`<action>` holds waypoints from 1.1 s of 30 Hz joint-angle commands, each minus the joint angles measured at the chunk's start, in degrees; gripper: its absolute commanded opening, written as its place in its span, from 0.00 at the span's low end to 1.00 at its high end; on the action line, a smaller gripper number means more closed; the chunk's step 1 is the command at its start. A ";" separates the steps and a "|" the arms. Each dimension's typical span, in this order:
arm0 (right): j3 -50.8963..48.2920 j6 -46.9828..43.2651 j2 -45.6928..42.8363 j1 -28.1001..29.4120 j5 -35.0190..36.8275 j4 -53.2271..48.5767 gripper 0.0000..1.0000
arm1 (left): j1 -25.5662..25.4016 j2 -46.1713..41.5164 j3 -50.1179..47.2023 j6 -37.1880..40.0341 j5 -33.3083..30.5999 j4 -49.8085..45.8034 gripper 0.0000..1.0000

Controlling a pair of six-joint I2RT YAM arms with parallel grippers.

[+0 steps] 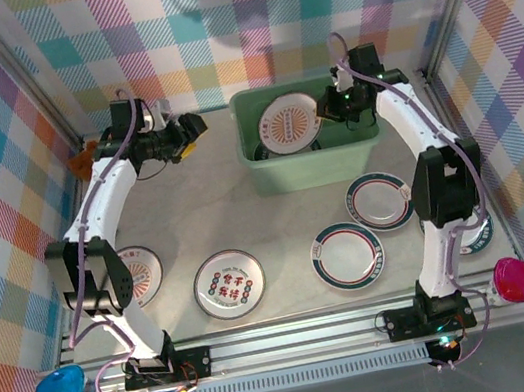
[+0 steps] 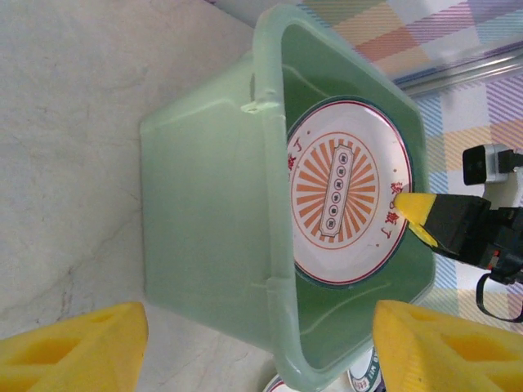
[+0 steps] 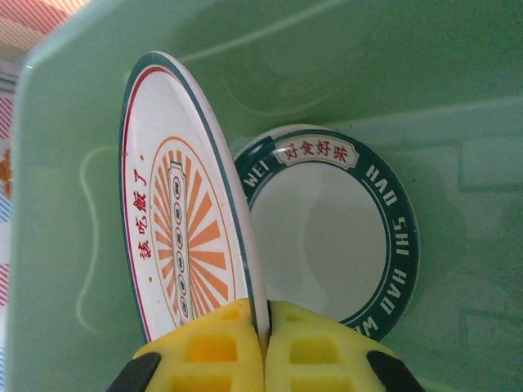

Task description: Place the plates into the plastic bin on the countertop

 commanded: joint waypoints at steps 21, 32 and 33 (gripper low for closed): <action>9.39 -2.55 17.13 1.72 -7.55 -2.94 0.00 | 0.82 1.01 -3.35 3.88 -1.16 -3.63 0.72; 14.54 -4.30 20.45 1.79 -4.75 -8.79 0.13 | 1.50 -1.61 -5.46 7.30 -4.37 -9.02 0.72; 14.70 -4.42 20.27 1.81 -4.41 -9.08 0.18 | 1.51 -2.02 -5.45 8.06 -4.80 -10.07 0.72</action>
